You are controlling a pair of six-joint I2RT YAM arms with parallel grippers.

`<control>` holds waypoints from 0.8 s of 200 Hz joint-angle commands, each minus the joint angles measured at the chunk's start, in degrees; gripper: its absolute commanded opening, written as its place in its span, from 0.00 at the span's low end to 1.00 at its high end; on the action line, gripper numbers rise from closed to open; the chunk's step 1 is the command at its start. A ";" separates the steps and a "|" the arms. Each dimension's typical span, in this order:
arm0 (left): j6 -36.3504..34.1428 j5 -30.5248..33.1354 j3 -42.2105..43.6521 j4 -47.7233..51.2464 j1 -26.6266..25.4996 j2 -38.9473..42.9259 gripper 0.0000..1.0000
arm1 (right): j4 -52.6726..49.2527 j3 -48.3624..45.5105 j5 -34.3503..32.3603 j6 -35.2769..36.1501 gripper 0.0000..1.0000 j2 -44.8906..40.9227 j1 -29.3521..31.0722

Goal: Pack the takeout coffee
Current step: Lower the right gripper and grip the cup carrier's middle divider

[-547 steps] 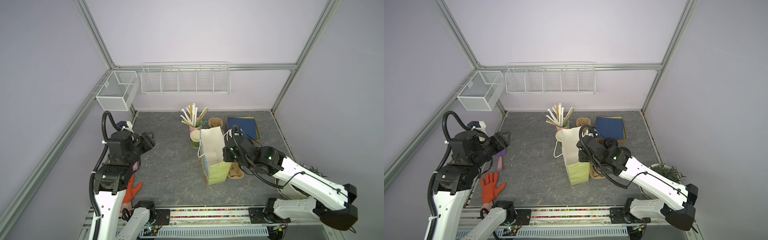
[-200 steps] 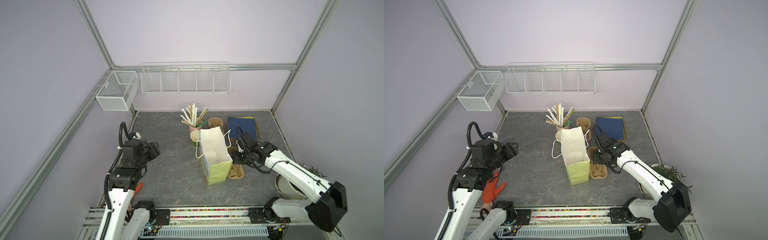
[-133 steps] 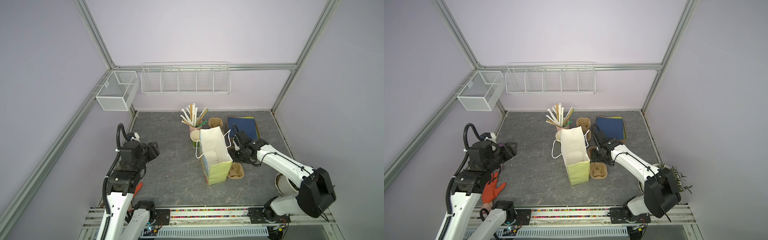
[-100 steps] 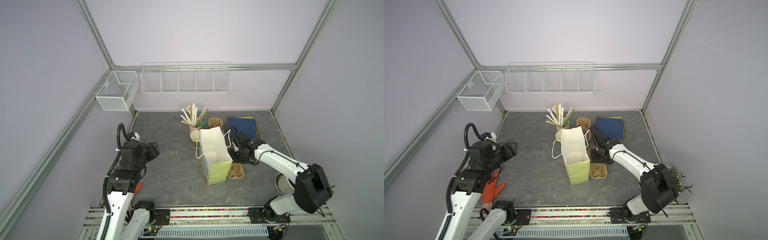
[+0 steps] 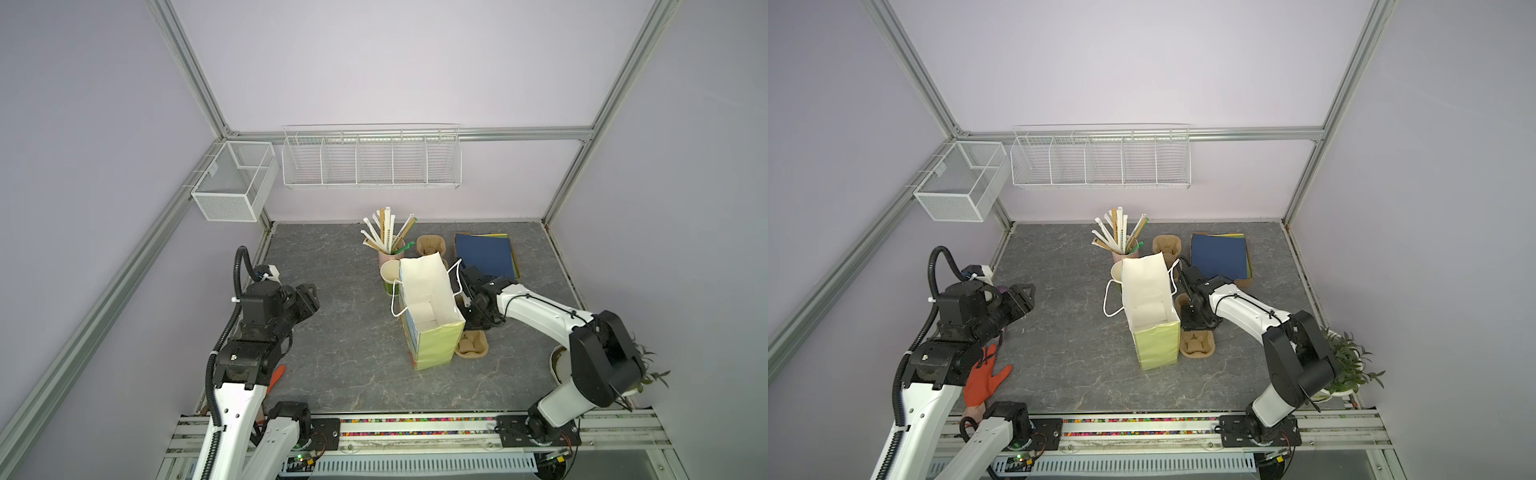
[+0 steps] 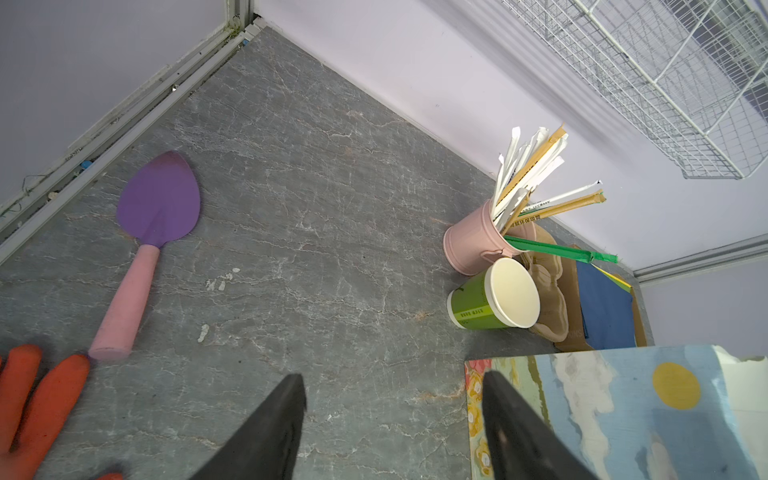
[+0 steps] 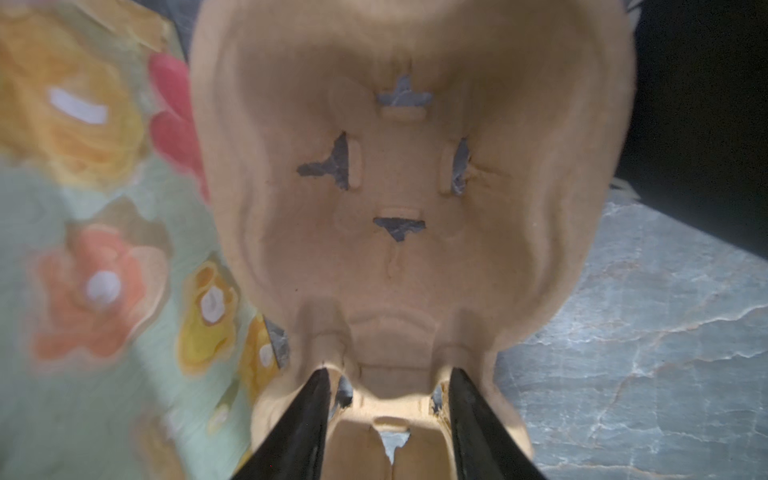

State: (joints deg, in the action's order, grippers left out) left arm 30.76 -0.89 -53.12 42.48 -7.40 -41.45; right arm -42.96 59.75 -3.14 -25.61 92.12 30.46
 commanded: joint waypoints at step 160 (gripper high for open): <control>-1.28 0.79 0.04 0.41 0.37 0.02 0.68 | -2.40 1.91 -1.74 1.22 0.37 2.81 -0.23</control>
State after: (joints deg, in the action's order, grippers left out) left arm 30.76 -0.89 -53.12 42.48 -7.40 -41.47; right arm -44.49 62.52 -4.75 -24.97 93.82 30.46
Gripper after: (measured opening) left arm 0.682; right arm 0.410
